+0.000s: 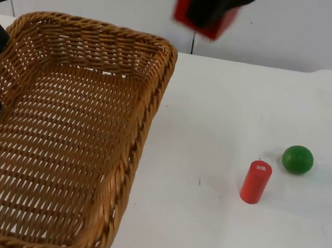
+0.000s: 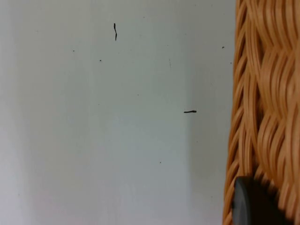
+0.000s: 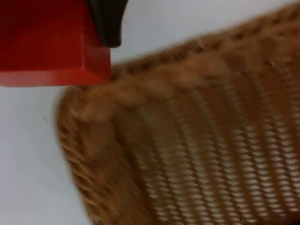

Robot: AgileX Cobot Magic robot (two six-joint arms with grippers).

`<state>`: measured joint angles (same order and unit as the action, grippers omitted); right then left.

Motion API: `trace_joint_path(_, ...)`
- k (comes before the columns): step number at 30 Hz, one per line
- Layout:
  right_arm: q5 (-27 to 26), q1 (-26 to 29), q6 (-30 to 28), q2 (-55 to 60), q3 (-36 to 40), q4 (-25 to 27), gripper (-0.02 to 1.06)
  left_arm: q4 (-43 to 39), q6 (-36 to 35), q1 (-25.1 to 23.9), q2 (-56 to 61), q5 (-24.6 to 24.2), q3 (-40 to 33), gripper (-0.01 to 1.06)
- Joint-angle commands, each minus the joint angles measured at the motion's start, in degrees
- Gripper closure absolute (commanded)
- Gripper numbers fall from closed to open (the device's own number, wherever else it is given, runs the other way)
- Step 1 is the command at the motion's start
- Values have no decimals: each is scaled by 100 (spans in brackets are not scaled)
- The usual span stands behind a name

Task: Pick up the basket with the left hand and place the object to the left of the red cylinder into the basket with the right hand.

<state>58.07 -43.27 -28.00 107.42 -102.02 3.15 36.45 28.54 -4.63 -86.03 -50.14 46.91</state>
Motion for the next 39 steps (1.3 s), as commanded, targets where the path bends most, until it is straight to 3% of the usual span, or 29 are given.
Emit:
trace_joint_path(1, -257, -186, 6, 136, -42, 43, 105, 206, 8, -11, 77, -30, 7, 105)
trace_joint_path(7, -628, -661, 18, 523, -131, 55, 105, 206, 8, -11, 77, -30, 7, 105)
trace_joint_path(9, -636, -780, 18, 683, -334, 304, 105, 206, 8, -11, 77, -30, 7, 105)
trace_joint_path(14, -761, -809, 18, 867, -500, 677, 105, 206, 8, -11, 77, -45, 7, 105)
trace_joint_path(34, -778, -809, 18, 1317, -488, 790, 105, 227, 8, -11, 77, -52, 7, 105)
trace_joint_path(37, -778, -809, 18, 1313, -488, 790, 101, 227, 8, -11, 77, -52, 7, 105)
trace_joint_path(39, -762, -809, 18, 1325, -488, 790, 91, 227, 8, -11, 77, -52, 7, 105)
